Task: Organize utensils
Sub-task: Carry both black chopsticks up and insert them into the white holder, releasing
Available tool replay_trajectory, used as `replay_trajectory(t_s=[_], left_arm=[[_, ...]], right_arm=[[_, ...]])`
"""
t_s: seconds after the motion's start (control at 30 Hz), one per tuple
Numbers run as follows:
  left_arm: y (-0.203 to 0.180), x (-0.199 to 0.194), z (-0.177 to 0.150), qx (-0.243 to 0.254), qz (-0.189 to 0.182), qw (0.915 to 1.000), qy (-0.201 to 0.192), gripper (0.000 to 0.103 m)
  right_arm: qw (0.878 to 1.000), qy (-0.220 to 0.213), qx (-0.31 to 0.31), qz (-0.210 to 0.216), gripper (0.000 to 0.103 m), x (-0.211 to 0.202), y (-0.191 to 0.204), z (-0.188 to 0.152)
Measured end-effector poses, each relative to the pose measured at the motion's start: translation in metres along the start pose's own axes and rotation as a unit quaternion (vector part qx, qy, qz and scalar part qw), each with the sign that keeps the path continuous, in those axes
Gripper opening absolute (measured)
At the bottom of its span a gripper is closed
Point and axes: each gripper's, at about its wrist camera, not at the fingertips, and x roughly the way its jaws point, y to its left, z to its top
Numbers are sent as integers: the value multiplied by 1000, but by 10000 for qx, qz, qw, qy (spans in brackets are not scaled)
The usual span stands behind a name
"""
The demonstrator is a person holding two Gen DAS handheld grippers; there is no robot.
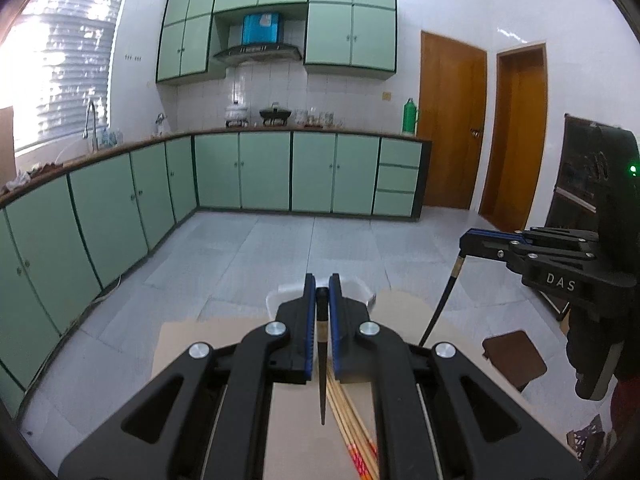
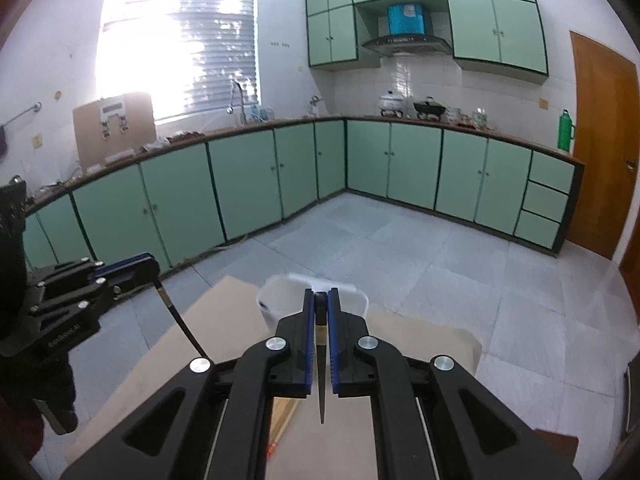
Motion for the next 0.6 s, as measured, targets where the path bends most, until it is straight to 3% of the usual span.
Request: replay_trajectory(t_s=[0.37,0.6], left_arm=[[-7,28,83,203,53,9970,-740,6],[-1,81,98,129,219,9967,-769,6]], right_arm=[[9984,-560,-12,108,6,13,-10,88],[9987,-453,210,-78,6,58,-28,97]])
